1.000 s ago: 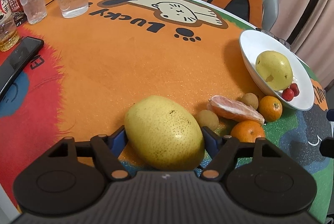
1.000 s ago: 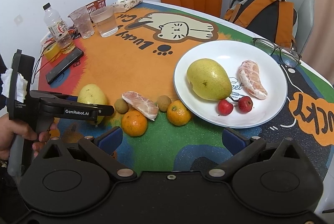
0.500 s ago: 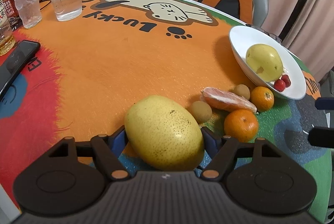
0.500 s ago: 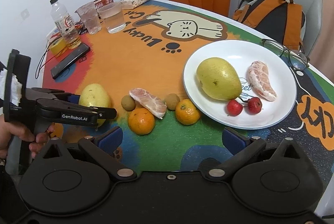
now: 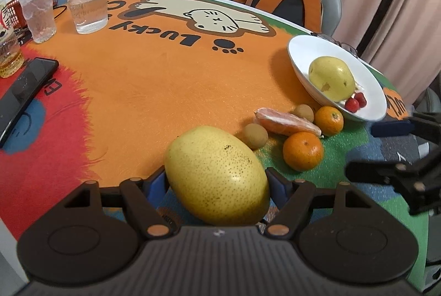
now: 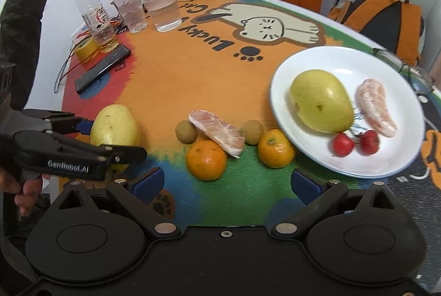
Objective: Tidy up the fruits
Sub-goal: 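Grasp a mandarin orange with the right gripper while the left gripper holds the pomelo, then lift the pomelo over the white plate with the left gripper while the right gripper carries the orange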
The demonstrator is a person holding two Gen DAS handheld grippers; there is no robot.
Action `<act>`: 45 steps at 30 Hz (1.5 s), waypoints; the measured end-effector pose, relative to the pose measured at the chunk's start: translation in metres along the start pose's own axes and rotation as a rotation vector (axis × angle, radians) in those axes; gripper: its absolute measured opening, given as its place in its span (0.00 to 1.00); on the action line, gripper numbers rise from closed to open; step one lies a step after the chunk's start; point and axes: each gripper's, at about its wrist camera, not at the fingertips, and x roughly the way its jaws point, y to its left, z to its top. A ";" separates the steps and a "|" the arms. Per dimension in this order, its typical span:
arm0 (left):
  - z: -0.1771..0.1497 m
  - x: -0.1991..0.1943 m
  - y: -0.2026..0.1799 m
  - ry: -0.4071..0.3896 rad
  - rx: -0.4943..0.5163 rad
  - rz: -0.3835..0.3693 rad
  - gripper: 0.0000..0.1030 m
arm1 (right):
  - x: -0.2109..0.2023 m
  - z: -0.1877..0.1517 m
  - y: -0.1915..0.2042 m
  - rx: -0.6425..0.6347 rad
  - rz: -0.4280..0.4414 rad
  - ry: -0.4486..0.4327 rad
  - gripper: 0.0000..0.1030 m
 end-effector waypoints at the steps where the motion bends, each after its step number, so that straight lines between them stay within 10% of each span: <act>1: -0.001 -0.002 0.000 0.002 0.006 -0.002 0.71 | 0.003 0.001 0.001 0.005 0.010 0.005 0.93; 28: -0.025 -0.032 0.012 0.010 -0.011 -0.004 0.71 | 0.048 0.006 0.018 -0.017 0.011 0.046 0.42; 45: -0.016 -0.031 -0.009 -0.001 0.025 -0.039 0.71 | 0.010 -0.005 0.014 -0.041 0.034 0.003 0.41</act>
